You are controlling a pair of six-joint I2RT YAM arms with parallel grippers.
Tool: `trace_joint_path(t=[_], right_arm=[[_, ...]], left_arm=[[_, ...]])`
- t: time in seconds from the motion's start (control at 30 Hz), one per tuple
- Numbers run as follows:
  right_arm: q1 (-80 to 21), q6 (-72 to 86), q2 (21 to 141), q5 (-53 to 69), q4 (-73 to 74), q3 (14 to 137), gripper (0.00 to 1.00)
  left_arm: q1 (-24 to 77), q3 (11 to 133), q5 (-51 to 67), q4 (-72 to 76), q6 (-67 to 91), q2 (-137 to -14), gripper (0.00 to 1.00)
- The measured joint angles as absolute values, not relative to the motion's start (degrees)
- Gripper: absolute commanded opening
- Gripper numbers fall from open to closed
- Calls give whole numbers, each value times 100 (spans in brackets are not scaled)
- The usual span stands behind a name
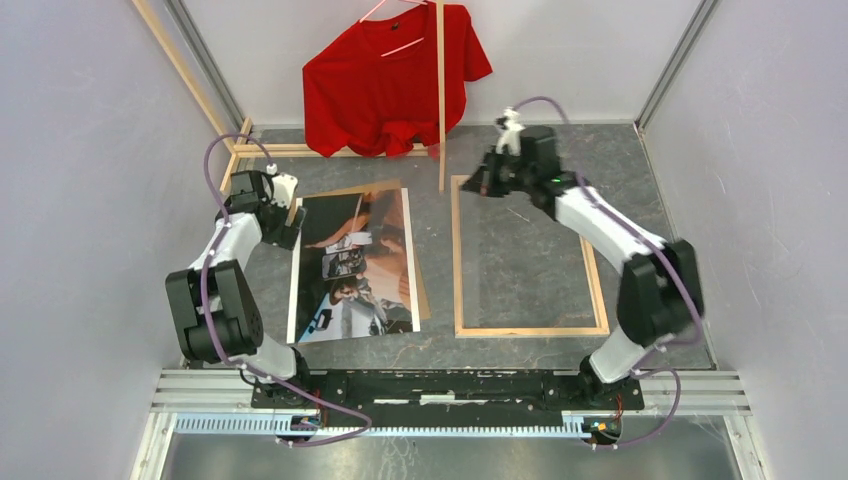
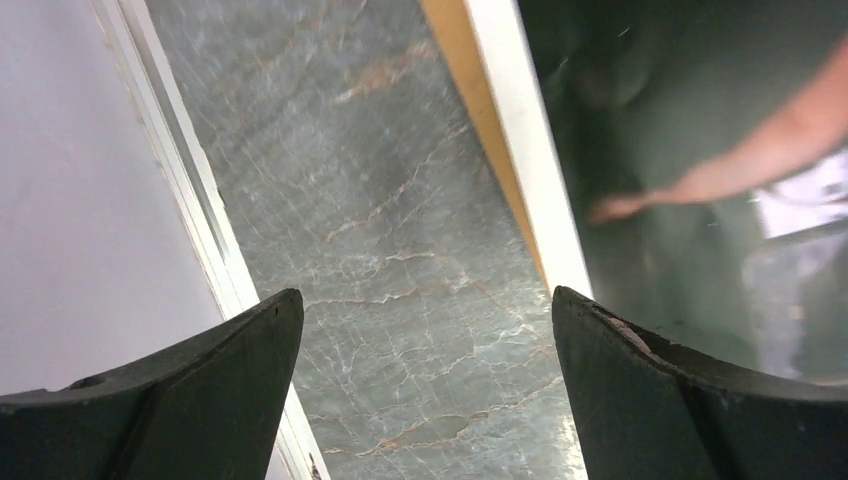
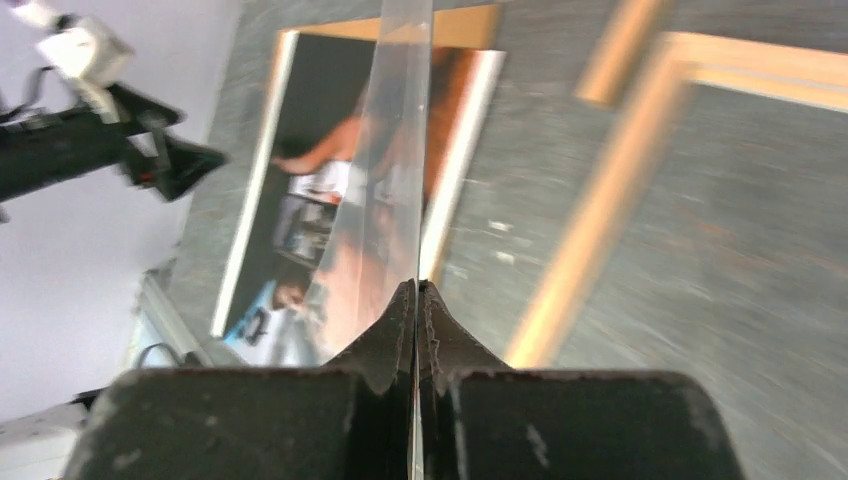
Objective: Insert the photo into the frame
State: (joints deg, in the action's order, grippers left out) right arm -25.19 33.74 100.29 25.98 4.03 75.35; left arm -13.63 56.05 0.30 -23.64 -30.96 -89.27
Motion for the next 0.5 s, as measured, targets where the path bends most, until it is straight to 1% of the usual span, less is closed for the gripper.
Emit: trace_joint_path(t=[0.1, 0.2, 0.33, 0.43, 0.47, 0.5], right_arm=[[-1806, 2757, 9063, 2467, 1079, 6973, 0], [-1234, 2187, 8545, 2130, 1647, 6434, 0], [-899, 1632, 8449, 1603, 2377, 5942, 0], [-843, 1308, 8545, 1227, 2853, 5929, 1], [-843, 1214, 8617, 1092, 2982, 5996, 3], [-836, 1142, 8718, 980, 3085, 6097, 8]], left_arm=[[-1068, 5734, 8, -2526, -3096, -8637, 100], [-552, 5782, -1, -2644, -3094, -8462, 100], [327, 5837, 8, -2840, -3048, -8438, 100], [897, 5900, 19, -3002, -2939, -8449, 100], [1055, 5944, 19, -3052, -2899, -8471, 100], [1194, 5988, 25, -3081, -2864, -8497, 100]])
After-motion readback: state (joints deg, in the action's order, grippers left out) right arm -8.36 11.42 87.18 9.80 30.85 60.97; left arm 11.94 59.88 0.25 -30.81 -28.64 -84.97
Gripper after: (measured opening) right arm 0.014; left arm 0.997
